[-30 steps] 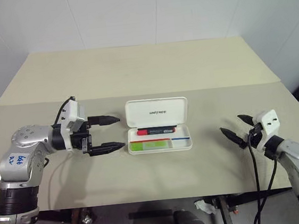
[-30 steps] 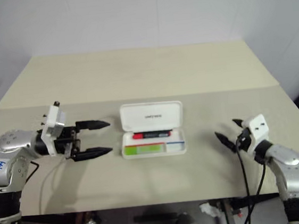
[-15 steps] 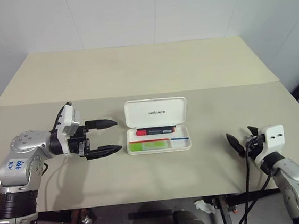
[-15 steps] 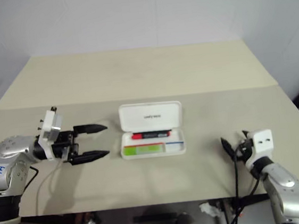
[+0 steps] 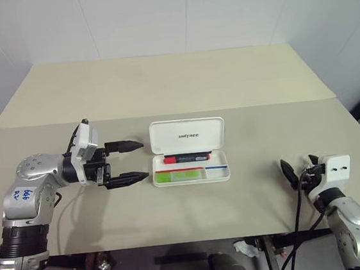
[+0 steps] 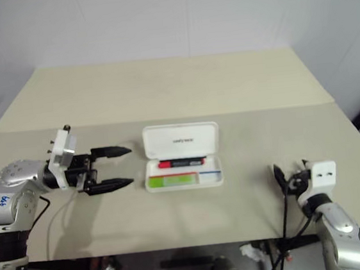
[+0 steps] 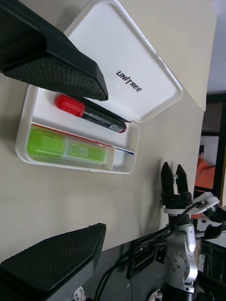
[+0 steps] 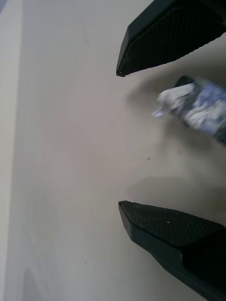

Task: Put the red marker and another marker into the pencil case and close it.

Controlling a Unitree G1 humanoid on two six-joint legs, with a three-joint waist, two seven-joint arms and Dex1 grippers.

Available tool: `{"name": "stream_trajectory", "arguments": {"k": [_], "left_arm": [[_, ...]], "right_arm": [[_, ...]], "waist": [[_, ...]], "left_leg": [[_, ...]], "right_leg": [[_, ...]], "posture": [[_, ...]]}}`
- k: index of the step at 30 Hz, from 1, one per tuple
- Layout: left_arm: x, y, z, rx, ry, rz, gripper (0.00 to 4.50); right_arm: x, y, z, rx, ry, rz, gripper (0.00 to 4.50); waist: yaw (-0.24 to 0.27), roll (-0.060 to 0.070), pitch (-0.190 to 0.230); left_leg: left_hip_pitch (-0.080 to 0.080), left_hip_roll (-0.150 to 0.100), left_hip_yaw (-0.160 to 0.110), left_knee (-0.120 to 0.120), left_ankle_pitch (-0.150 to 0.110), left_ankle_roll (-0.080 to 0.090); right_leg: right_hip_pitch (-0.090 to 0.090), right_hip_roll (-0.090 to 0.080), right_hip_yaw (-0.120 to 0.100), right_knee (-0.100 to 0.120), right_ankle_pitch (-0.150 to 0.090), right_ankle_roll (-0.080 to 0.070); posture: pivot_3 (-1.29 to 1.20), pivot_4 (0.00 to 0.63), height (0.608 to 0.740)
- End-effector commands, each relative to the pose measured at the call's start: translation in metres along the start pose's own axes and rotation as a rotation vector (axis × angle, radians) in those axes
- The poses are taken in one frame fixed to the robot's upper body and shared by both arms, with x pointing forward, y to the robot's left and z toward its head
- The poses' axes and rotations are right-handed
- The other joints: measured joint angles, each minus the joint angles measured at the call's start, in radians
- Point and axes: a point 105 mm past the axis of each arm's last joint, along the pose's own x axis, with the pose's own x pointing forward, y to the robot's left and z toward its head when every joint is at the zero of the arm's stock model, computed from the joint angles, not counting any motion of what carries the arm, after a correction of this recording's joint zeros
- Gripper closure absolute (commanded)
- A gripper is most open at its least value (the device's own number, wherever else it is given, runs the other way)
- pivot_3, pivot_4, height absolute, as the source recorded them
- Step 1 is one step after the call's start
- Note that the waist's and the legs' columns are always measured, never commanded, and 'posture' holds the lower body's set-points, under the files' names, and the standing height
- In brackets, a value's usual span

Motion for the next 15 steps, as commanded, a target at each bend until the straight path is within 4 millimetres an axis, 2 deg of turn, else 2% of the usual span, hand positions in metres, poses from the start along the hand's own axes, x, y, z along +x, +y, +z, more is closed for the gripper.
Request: {"name": "stream_trajectory", "arguments": {"k": [1,15], "left_arm": [[0.002,-0.001,0.009,0.045,-0.021,-0.015,0.03],[0.002,-0.002,0.01,0.053,-0.024,-0.011,0.03]], "right_arm": [[-0.007,-0.012,-0.003,-0.003,0.018,-0.045,0.0],[-0.022,-0.019,-0.033,0.103,0.158,-0.098,0.0]], "waist": [[0.0,0.0,0.0],[0.004,-0.007,-0.004]], "left_leg": [[0.0,0.0,0.0,0.0,0.0,0.0],[0.0,0.0,-0.001,-0.001,0.0,0.0]], "right_leg": [[0.0,0.0,0.0,0.0,0.0,0.0],[0.002,0.0,-0.001,-0.004,-0.001,-0.002]], "posture": [[0.0,0.15,0.74],[0.0,0.15,0.74]]}}
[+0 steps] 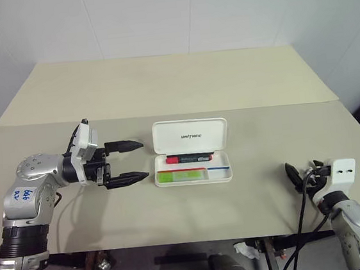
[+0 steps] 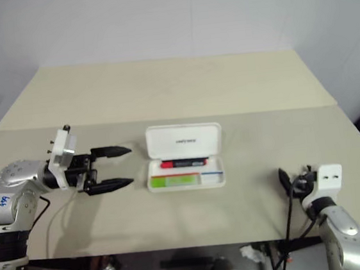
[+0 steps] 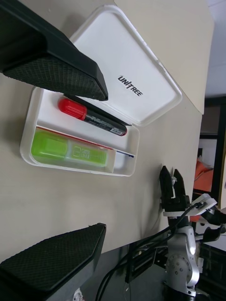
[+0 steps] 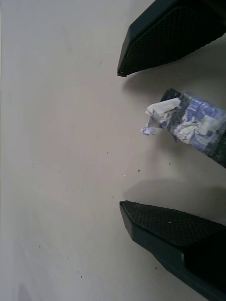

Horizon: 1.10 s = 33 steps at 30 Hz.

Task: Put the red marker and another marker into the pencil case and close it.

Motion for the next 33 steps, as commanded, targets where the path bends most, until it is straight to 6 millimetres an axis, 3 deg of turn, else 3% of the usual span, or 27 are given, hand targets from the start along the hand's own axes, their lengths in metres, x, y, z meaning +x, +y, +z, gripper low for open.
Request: {"name": "stream_trajectory", "arguments": {"k": [1,2,4,14,23,29,33], "left_arm": [[0.002,-0.002,0.01,0.049,-0.024,-0.012,0.03],[0.002,-0.002,0.01,0.05,-0.024,-0.012,0.03],[0.002,-0.002,0.011,0.052,-0.025,-0.012,0.0],[0.002,-0.001,0.012,0.064,-0.028,-0.006,0.0],[0.003,0.0,0.014,0.07,-0.032,0.004,0.0],[0.004,0.0,0.014,0.07,-0.037,0.007,0.0],[0.004,-0.001,0.014,0.071,-0.04,0.012,0.0]], "right_arm": [[-0.012,-0.013,-0.022,0.04,0.081,-0.06,0.0],[-0.012,-0.013,-0.023,0.042,0.086,-0.06,0.0],[-0.012,-0.014,-0.023,0.04,0.085,-0.059,0.63],[-0.002,-0.015,-0.019,0.033,0.055,-0.044,4.13],[0.025,-0.008,0.004,0.003,-0.047,-0.004,4.13],[0.046,0.01,0.031,-0.002,-0.113,0.068,4.13],[0.051,0.034,0.06,-0.038,-0.165,0.198,4.13]], "waist": [[0.001,-0.002,-0.001],[0.002,-0.002,-0.001],[0.002,-0.002,-0.001],[0.0,-0.005,-0.003],[-0.01,-0.005,-0.003],[-0.032,-0.002,-0.001],[-0.031,0.0,0.0]], "left_leg": [[0.0,0.0,0.0,0.0,0.0,0.0],[0.0,0.0,0.0,0.0,0.0,0.0],[0.0,0.0,0.0,0.0,0.0,0.0],[0.0,0.0,0.0,0.001,0.0,0.0],[0.002,0.0,0.003,0.003,0.0,0.0],[0.003,-0.002,0.005,0.003,0.002,0.004],[0.003,-0.002,0.005,0.0,0.002,0.004]], "right_leg": [[0.0,0.0,0.0,0.0,0.0,0.0],[0.0,0.0,0.0,0.0,0.0,0.0],[0.0,0.0,0.0,-0.001,0.0,0.0],[0.002,0.0,0.0,-0.004,0.0,-0.001],[0.012,-0.004,0.0,-0.019,0.003,-0.007],[0.012,-0.006,0.001,-0.018,0.005,-0.007],[0.008,-0.005,0.001,-0.015,0.006,-0.003]], "posture": [[0.0,0.15,0.74],[0.0,0.15,0.74],[0.0,0.15,0.74],[0.0,0.15,0.74],[0.0,0.15,0.74],[0.0,0.15,0.74],[0.0,0.15,0.74]]}}
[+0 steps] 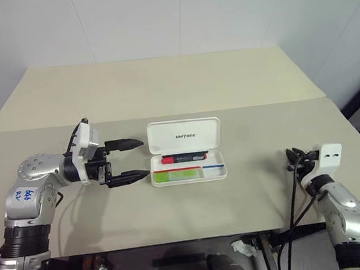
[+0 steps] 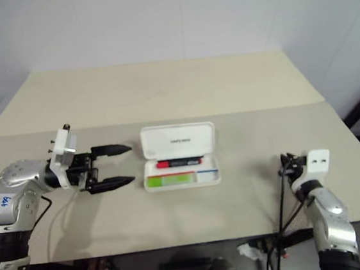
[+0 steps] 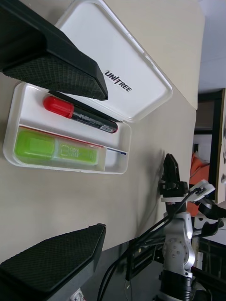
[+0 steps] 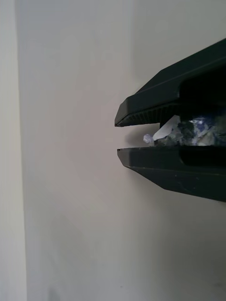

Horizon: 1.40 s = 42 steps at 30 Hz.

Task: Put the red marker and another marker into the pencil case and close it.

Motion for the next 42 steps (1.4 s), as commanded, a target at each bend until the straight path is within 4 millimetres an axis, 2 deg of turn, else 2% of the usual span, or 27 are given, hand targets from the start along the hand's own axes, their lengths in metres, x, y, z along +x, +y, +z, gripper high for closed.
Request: {"name": "stream_trajectory", "arguments": {"k": [1,4,7,16,23,26,29,35,42], "left_arm": [[0.002,-0.003,0.013,0.06,-0.027,-0.014,0.0],[0.001,-0.003,0.013,0.06,-0.028,-0.011,0.0],[0.002,-0.004,0.013,0.058,-0.03,-0.008,0.0],[0.0,-0.004,0.01,0.049,-0.029,0.002,0.0],[-0.006,-0.008,0.008,0.031,-0.031,0.023,0.0],[-0.016,-0.011,0.004,0.006,-0.021,0.045,0.0],[-0.026,-0.01,0.0,0.015,-0.009,0.083,0.0],[-0.044,-0.011,-0.013,0.018,0.05,0.142,0.0],[-0.05,-0.014,-0.014,0.019,0.062,0.17,0.0]], "right_arm": [[0.005,0.017,0.036,-0.055,-0.079,0.119,4.13],[0.005,0.032,0.046,-0.107,-0.073,0.227,4.13],[0.003,0.061,0.062,-0.193,-0.086,0.415,4.13],[-0.013,0.139,0.074,-0.427,-0.018,0.914,4.13],[-0.009,0.176,0.084,-0.539,-0.028,1.086,4.13],[-0.009,0.195,0.087,-0.567,-0.047,1.182,4.13],[-0.004,0.199,0.083,-0.592,-0.03,1.216,4.13],[0.0,0.196,0.067,-0.588,0.02,1.263,4.13],[0.002,0.195,0.058,-0.58,0.035,1.286,4.13]], "waist": [[0.002,0.001,0.0],[0.005,0.001,0.0],[0.007,0.001,0.001],[0.005,0.002,0.001],[0.006,0.002,0.001],[0.003,0.002,0.001],[0.004,0.002,0.001],[0.01,0.002,0.001],[0.005,0.002,0.001]], "left_leg": [[-0.001,0.0,0.0,-0.001,0.0,0.0],[-0.004,0.0,0.0,-0.002,-0.001,-0.001],[-0.006,0.0,0.0,-0.003,-0.001,-0.001],[-0.007,0.0,0.0,0.0,-0.002,-0.001],[-0.007,0.0,0.0,0.0,-0.002,-0.001],[-0.008,0.0,0.0,0.0,-0.002,-0.001],[-0.008,0.001,0.0,-0.001,-0.003,-0.001],[-0.009,0.0,0.0,0.0,-0.003,-0.002],[-0.009,0.001,0.0,0.0,-0.003,-0.002]], "right_leg": [[-0.001,0.0,0.0,0.001,0.002,0.004],[-0.007,0.0,0.0,0.004,0.002,0.009],[-0.009,0.0,-0.001,0.004,0.002,0.01],[-0.009,0.0,-0.001,0.004,0.001,0.01],[-0.01,0.0,-0.001,0.005,0.001,0.009],[-0.011,0.0,-0.001,0.005,0.001,0.009],[-0.012,0.0,-0.002,0.005,0.001,0.009],[-0.012,-0.001,-0.003,0.005,0.0,0.008],[-0.012,-0.001,-0.003,0.005,0.0,0.008]], "posture": [[0.0,0.15,0.74],[0.0,0.15,0.74],[0.0,0.15,0.74],[0.0,0.15,0.74],[0.0,0.15,0.74],[0.0,0.15,0.74],[0.0,0.15,0.74],[0.0,0.15,0.74],[0.0,0.15,0.74]]}}
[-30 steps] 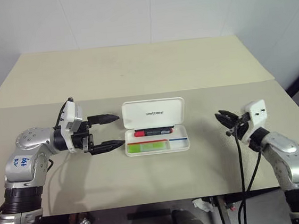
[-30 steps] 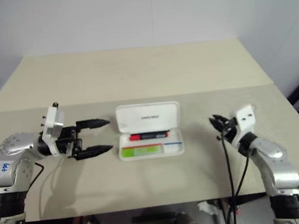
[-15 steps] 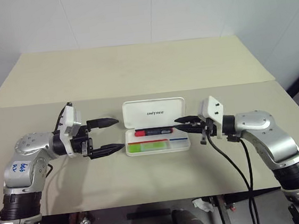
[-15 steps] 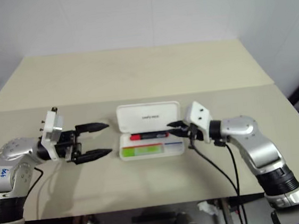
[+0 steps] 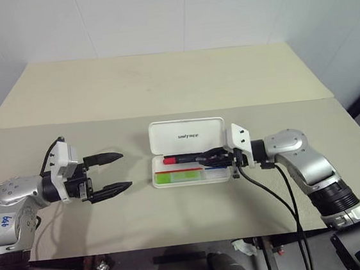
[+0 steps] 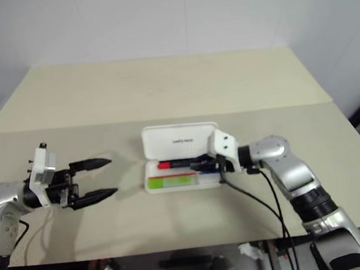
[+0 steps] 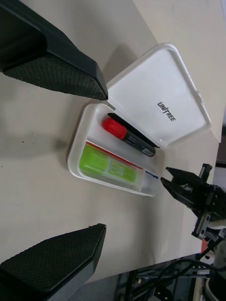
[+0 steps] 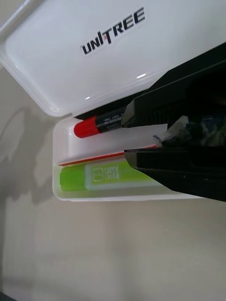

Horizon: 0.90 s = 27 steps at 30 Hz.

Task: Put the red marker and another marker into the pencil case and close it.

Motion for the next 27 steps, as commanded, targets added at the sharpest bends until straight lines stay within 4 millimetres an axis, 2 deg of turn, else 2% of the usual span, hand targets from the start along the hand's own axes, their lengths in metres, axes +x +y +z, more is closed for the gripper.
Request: {"name": "stream_trajectory", "arguments": {"k": [1,13,20,25,27], "left_arm": [[-0.007,0.0,0.012,0.061,-0.005,0.021,0.0],[-0.005,-0.002,0.014,0.066,-0.006,0.026,0.0],[-0.005,0.0,0.016,0.075,-0.005,0.028,0.0],[-0.004,0.001,0.017,0.078,-0.006,0.026,0.0],[-0.003,0.001,0.017,0.079,-0.009,0.026,0.0]], "right_arm": [[0.0,-0.001,0.005,-0.033,-0.019,0.008,4.13],[0.007,0.001,0.003,-0.009,-0.044,0.019,4.13],[0.0,-0.004,0.0,-0.014,-0.023,0.014,1.72],[-0.006,-0.007,0.005,-0.031,-0.019,0.014,0.07],[-0.009,-0.007,0.01,-0.036,-0.026,0.015,0.03]], "waist": [[-0.002,0.0,0.0],[-0.003,0.0,0.0],[-0.003,0.0,0.0],[-0.003,0.0,0.0],[-0.003,0.0,0.0]], "left_leg": [[0.0,0.0,0.0,0.0,0.0,0.0],[0.0,0.0,0.0,0.0,0.0,0.0],[0.0,0.0,0.0,0.0,0.0,0.0],[0.0,0.0,0.0,0.0,0.0,0.0],[0.0,0.0,0.0,0.0,0.0,0.0]], "right_leg": [[0.0,0.0,0.0,0.0,0.0,0.0],[0.0,0.0,0.0,0.001,0.0,0.0],[0.0,0.0,0.0,0.001,0.0,0.0],[0.0,0.0,0.0,0.001,0.0,0.0],[0.0,0.0,0.0,0.001,0.0,0.0]], "posture": [[0.0,0.15,0.74],[0.0,0.15,0.74],[0.0,0.15,0.74],[0.0,0.15,0.74],[0.0,0.15,0.74]]}}
